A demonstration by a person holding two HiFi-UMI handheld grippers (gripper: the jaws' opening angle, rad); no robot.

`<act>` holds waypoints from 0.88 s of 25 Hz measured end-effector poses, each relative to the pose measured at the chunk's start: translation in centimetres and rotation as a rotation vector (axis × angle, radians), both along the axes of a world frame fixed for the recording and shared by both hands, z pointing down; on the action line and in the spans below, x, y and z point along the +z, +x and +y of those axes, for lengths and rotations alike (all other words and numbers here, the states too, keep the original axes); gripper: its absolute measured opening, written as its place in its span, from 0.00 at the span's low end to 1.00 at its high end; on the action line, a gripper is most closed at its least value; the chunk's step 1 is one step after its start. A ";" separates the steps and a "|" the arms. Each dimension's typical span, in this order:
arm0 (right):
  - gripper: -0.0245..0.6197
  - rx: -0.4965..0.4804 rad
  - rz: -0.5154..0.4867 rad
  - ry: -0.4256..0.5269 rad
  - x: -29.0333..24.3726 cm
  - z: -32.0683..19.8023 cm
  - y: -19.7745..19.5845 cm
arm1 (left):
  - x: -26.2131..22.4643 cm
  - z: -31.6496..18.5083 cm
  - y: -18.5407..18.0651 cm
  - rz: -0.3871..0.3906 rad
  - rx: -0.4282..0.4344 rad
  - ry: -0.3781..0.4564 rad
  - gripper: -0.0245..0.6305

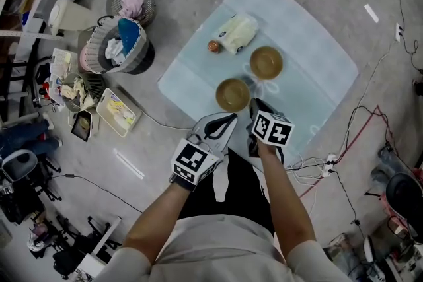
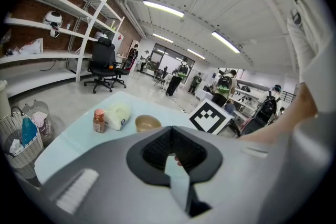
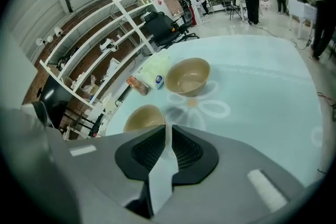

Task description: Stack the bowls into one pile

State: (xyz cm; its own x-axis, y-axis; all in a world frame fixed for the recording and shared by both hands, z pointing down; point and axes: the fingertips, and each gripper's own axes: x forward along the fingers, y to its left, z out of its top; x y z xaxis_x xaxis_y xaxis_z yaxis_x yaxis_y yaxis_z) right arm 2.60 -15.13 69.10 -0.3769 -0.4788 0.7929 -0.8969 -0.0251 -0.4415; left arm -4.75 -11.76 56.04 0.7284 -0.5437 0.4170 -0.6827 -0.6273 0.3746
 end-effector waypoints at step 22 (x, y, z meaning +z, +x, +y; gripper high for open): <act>0.05 0.195 -0.038 0.132 -4.1 0.0 9.6 | -1.8 0.7 7.0 0.013 0.087 0.028 0.05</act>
State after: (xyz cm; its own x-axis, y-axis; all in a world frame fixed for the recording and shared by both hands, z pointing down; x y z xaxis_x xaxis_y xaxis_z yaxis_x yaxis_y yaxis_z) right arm 12.18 -15.15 64.98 -0.2955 -0.6443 0.7054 -0.8634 -0.1359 -0.4859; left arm 2.29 -11.11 54.22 0.7786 -0.4897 0.3924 -0.6204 -0.6945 0.3644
